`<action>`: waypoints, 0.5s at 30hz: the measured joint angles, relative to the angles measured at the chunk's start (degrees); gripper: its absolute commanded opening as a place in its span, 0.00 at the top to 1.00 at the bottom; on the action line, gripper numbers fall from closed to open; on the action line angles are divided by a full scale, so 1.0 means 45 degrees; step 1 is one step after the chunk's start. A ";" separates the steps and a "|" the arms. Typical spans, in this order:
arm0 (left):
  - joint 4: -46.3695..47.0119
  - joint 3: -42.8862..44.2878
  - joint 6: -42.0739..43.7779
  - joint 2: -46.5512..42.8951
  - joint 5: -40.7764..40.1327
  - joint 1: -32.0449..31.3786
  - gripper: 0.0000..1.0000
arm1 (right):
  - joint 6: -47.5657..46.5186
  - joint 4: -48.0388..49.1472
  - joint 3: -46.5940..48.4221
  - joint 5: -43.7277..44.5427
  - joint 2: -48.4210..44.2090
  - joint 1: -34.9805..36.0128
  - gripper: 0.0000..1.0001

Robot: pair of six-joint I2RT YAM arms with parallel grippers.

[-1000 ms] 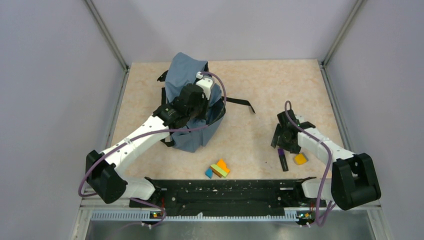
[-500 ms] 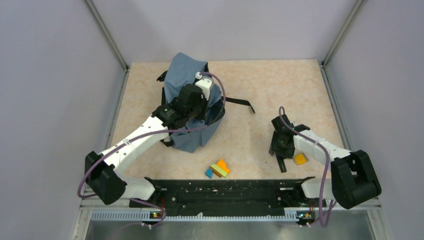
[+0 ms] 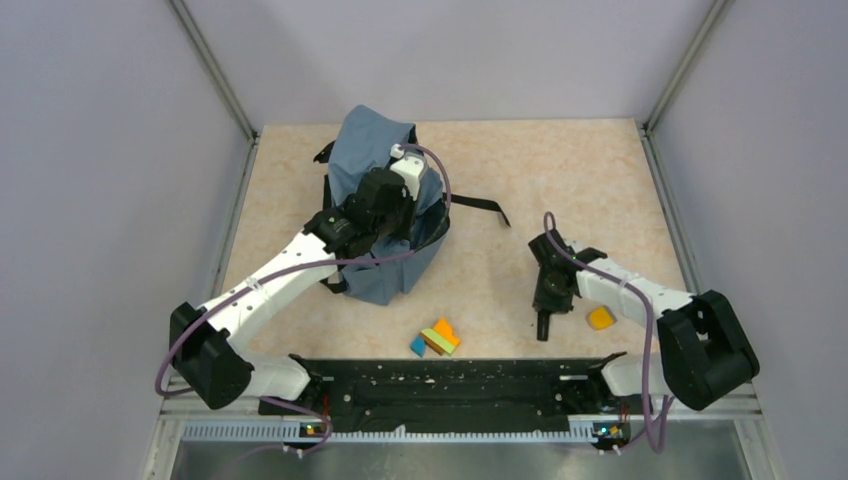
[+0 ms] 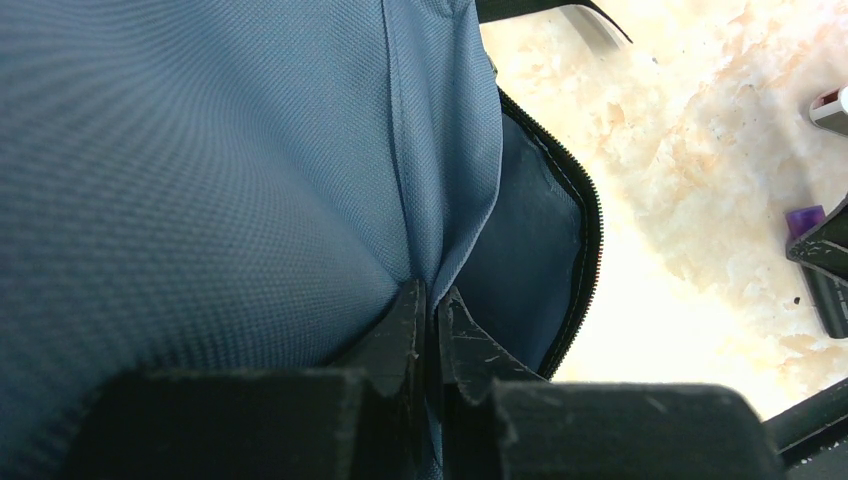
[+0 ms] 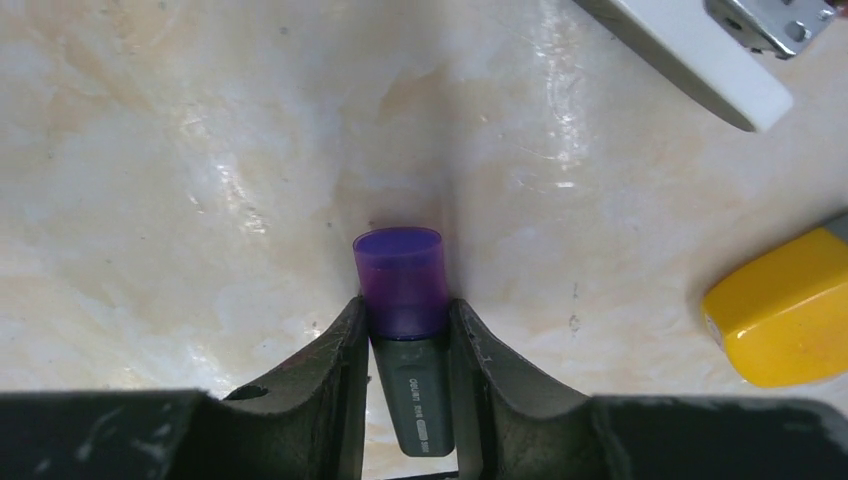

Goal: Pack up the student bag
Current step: Pick up the stationery from the center of the board, then place the stationery in the student bag.

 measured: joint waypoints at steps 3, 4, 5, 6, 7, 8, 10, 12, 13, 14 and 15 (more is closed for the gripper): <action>0.0000 0.0000 0.0005 0.0000 0.0005 0.0000 0.96 | 0.0005 0.0340 0.0092 0.0063 0.0121 0.0287 1.00; 0.0000 0.0000 0.0000 0.0000 0.0005 0.0000 0.96 | 0.0000 0.0539 0.0097 0.0039 0.0131 0.0389 1.00; 0.0000 0.0000 0.0000 0.0000 0.0005 0.0000 0.96 | -0.0005 0.0729 0.0097 -0.0005 0.0131 0.0481 1.00; 0.0000 0.0000 0.0005 0.0000 0.0010 0.0000 0.96 | -0.0010 0.0918 0.0102 -0.0049 0.0131 0.0549 1.00; 0.0000 0.0000 0.0005 0.0000 0.0010 0.0000 0.96 | -0.0015 0.1049 0.0131 -0.0107 0.0126 0.0578 1.00; 0.0000 0.0000 0.0005 -0.0010 0.0015 0.0000 0.96 | -0.0029 0.1195 0.0194 -0.0155 0.0102 0.0607 1.00; -0.0005 -0.0010 0.0005 -0.0029 0.0049 0.0005 0.96 | -0.0117 0.1569 0.0359 -0.0291 -0.0102 0.0656 1.00; -0.0015 -0.0034 0.0005 -0.0063 0.0058 0.0015 0.96 | -0.0214 0.2055 0.0534 -0.0398 -0.0534 0.0772 1.00; -0.0015 -0.0049 0.0005 -0.0078 0.0063 0.0019 0.96 | -0.0243 0.2331 0.0612 -0.0442 -0.0787 0.0855 1.00; -0.0015 -0.0058 0.0005 -0.0092 0.0068 0.0024 0.95 | -0.0287 0.2647 0.0699 -0.0495 -0.1044 0.0962 1.00; -0.0015 -0.0068 0.0005 -0.0102 0.0078 0.0024 0.95 | -0.0340 0.2992 0.0782 -0.0525 -0.1282 0.1073 1.00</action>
